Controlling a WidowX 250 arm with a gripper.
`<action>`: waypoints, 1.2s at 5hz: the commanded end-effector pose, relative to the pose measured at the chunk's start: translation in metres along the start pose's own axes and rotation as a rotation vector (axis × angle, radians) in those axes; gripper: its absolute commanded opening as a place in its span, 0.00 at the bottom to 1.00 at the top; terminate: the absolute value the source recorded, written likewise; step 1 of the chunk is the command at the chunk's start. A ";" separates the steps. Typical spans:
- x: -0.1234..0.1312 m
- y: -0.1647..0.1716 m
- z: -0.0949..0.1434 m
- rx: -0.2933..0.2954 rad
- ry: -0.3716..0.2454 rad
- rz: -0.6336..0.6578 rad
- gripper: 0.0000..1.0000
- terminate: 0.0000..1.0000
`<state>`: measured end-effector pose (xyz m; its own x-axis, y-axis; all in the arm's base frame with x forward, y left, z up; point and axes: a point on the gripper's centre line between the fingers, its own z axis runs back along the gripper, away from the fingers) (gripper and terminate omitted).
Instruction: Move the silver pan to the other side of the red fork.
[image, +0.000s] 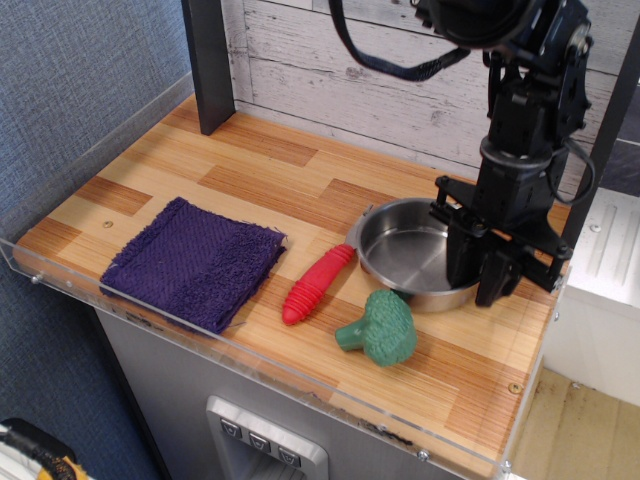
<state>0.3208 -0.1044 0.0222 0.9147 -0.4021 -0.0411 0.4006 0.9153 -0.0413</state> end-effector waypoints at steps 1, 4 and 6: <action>0.011 0.002 0.013 0.189 -0.221 0.094 1.00 0.00; -0.147 0.037 0.118 0.184 -0.349 0.332 1.00 0.00; -0.124 0.071 0.103 0.137 -0.269 0.394 1.00 0.00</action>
<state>0.2443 0.0139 0.1183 0.9814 -0.0260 0.1901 0.0168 0.9986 0.0501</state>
